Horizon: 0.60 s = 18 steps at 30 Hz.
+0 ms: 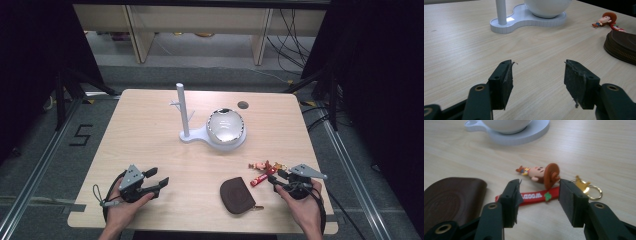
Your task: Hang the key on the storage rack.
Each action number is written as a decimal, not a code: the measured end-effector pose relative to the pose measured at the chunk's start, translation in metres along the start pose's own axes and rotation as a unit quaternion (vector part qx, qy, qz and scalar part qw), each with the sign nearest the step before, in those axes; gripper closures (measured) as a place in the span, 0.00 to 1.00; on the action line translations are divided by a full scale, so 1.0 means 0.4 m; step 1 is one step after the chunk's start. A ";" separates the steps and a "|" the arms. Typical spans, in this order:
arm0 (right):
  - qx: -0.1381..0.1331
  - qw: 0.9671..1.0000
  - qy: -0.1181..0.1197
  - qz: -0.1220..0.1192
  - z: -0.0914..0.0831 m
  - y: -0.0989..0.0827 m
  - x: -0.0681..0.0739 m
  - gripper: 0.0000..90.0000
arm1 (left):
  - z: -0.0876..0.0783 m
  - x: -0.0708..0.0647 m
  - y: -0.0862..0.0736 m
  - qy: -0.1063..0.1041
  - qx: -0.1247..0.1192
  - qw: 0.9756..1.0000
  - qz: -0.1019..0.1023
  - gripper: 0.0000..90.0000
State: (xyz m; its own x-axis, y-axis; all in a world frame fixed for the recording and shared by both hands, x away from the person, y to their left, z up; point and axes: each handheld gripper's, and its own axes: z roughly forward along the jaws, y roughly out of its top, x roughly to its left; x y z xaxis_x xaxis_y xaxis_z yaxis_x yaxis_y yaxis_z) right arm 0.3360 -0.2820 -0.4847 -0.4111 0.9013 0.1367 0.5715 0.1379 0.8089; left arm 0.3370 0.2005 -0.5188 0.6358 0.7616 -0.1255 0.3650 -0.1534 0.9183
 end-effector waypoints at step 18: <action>0.119 0.990 0.076 0.003 0.011 0.038 0.068 0.53 | 0.003 -0.040 0.019 -0.021 0.016 0.999 0.022 0.41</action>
State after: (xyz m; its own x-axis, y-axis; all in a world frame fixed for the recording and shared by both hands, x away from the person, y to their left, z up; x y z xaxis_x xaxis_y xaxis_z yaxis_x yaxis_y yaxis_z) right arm 0.3366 -0.2535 -0.4712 -0.4990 0.8330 0.2390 0.7178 0.2427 0.6526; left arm 0.3304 0.1862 -0.5103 0.6793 0.7267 -0.1024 0.3583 -0.2066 0.9105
